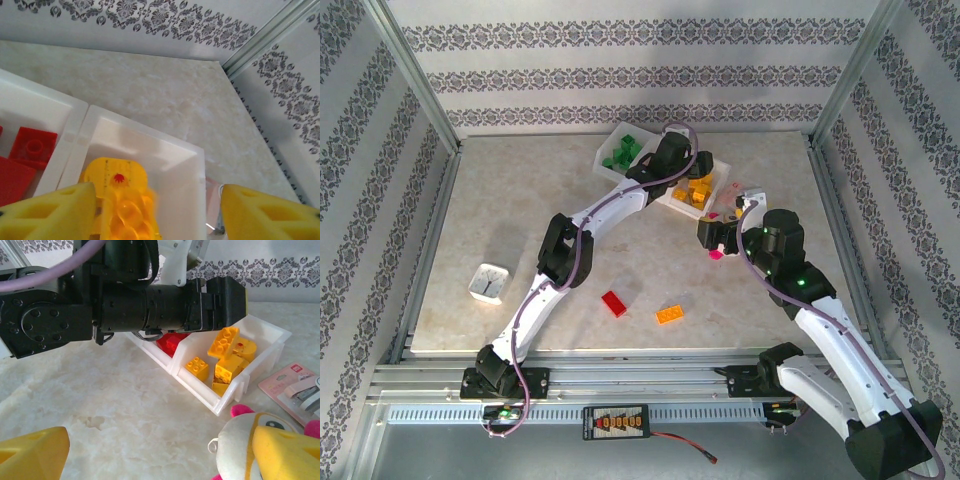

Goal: Sort the legos into containers by color
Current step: Place the lego in the container.

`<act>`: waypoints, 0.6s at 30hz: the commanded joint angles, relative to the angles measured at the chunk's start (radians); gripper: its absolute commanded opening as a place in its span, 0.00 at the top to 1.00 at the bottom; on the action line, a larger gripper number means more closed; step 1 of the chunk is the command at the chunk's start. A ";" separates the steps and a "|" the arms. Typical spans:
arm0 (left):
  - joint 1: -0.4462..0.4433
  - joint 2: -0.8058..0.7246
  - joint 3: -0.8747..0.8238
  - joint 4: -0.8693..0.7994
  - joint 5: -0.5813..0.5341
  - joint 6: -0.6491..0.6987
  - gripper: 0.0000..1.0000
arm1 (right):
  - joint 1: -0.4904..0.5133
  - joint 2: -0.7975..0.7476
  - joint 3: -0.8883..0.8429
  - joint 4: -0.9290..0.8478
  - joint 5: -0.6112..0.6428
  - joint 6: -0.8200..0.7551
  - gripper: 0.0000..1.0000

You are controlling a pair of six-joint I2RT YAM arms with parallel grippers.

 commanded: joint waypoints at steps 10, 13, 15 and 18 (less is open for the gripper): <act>-0.008 -0.281 -0.224 -0.022 -0.023 0.120 0.11 | 0.014 -0.002 -0.031 -0.031 -0.028 0.025 0.06; -0.005 -0.436 -0.466 0.102 -0.075 0.141 0.07 | 0.073 0.013 -0.034 -0.068 -0.006 -0.002 0.06; -0.002 -0.536 -0.608 0.154 -0.104 0.145 0.03 | 0.134 0.027 -0.038 -0.079 0.024 -0.010 0.06; 0.002 -0.687 -0.814 0.211 -0.135 0.167 0.01 | 0.244 0.065 -0.045 -0.072 0.069 -0.009 0.06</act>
